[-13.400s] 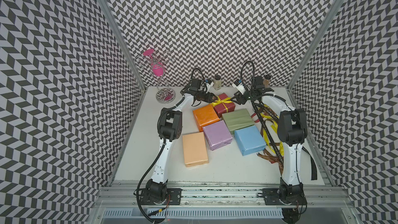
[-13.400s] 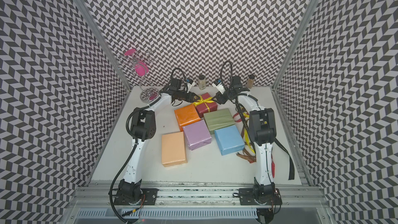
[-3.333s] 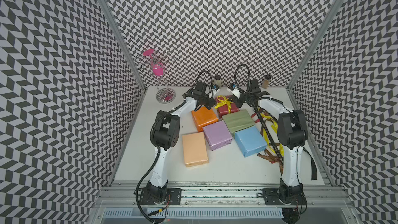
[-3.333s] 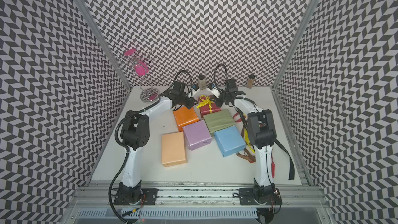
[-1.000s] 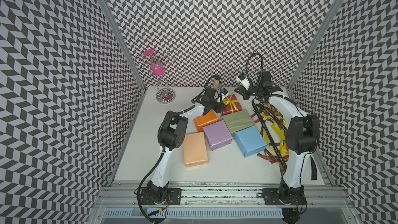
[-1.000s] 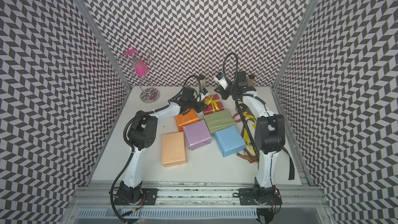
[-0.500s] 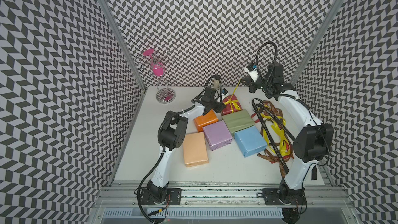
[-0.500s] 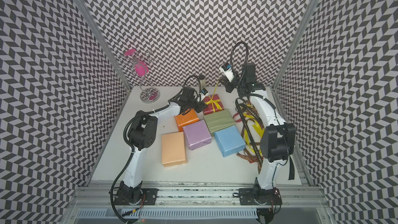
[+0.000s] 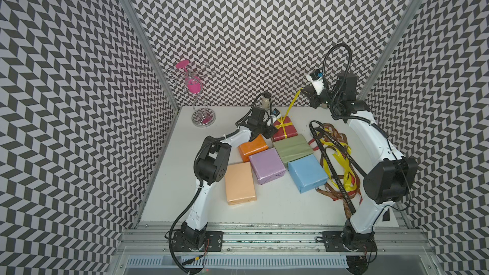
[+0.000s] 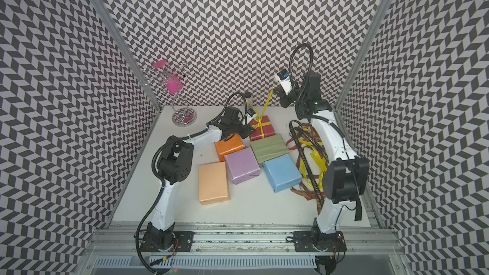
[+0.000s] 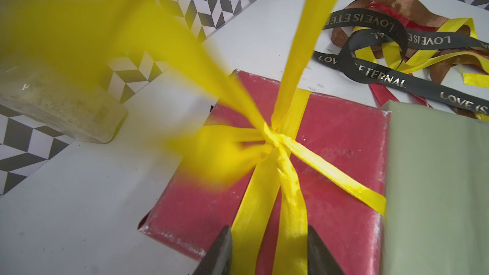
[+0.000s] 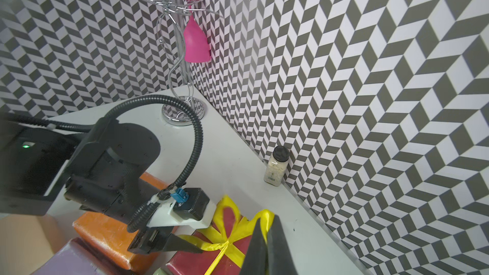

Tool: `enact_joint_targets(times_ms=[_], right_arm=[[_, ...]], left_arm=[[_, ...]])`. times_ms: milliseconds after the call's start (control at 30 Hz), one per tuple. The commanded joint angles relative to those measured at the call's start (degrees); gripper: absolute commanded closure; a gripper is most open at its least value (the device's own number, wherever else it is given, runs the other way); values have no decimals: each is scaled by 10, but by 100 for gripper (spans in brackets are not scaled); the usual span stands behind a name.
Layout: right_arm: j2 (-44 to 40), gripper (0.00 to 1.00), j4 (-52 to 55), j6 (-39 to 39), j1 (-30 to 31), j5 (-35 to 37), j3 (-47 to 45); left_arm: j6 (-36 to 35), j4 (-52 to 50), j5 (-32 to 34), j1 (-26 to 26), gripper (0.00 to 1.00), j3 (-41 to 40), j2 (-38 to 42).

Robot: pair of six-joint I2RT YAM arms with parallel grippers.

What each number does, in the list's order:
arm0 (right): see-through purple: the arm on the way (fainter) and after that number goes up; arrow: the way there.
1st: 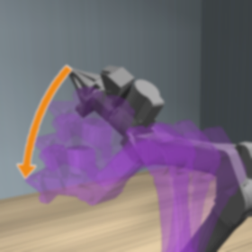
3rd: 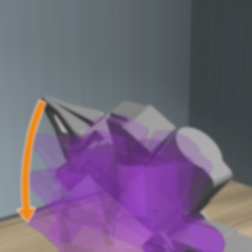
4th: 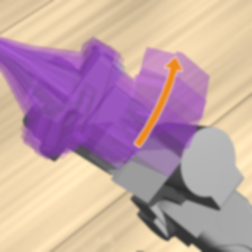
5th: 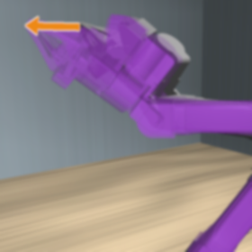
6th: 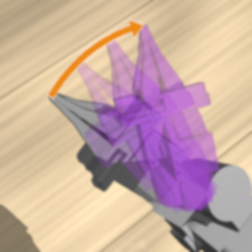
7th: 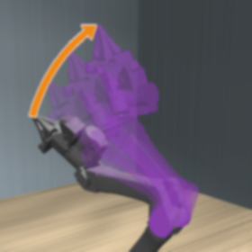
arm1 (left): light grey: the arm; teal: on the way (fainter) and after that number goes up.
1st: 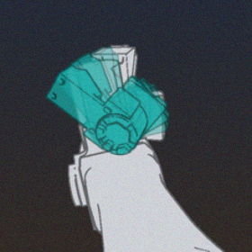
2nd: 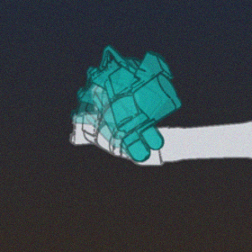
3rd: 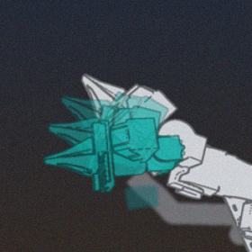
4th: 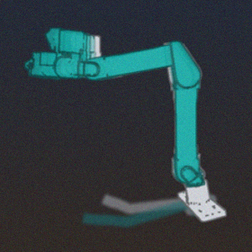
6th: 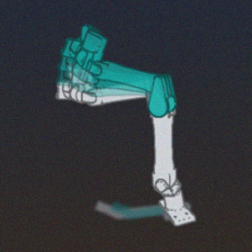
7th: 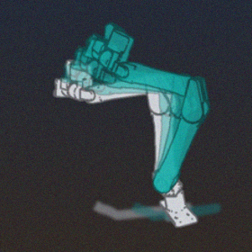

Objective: Untie the ribbon bows on the gift boxes
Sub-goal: Untie the ribbon from the gift box.

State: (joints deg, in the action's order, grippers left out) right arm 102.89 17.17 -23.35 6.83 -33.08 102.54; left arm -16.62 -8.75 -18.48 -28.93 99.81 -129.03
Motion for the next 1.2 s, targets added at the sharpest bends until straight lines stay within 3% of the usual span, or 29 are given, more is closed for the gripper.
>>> enact_joint_targets(times_ms=[0,100,167,233,300,467,700,800,1167], right_arm=[[37,94,-31,55,-4,87,13],[105,94,12,80,-14,115,72],[148,81,45,83,-17,130,115],[186,59,73,88,-20,154,152],[199,44,88,79,-21,157,166],[153,32,72,43,5,169,97],[106,32,60,52,54,126,-28],[118,38,71,68,62,108,-42],[165,44,79,77,87,116,-61]], left_arm=[[5,-42,2,-4,56,-10,-10],[5,-43,0,-3,56,-10,-7],[7,-44,-3,-4,56,-9,-6],[8,-46,-5,-3,56,-7,-5],[9,-49,-7,-3,56,-4,-4],[11,-50,-7,-2,56,0,-4],[15,-52,-9,-1,56,5,-8],[18,-53,-9,-1,56,7,-10],[20,-51,-16,0,56,7,-7]])
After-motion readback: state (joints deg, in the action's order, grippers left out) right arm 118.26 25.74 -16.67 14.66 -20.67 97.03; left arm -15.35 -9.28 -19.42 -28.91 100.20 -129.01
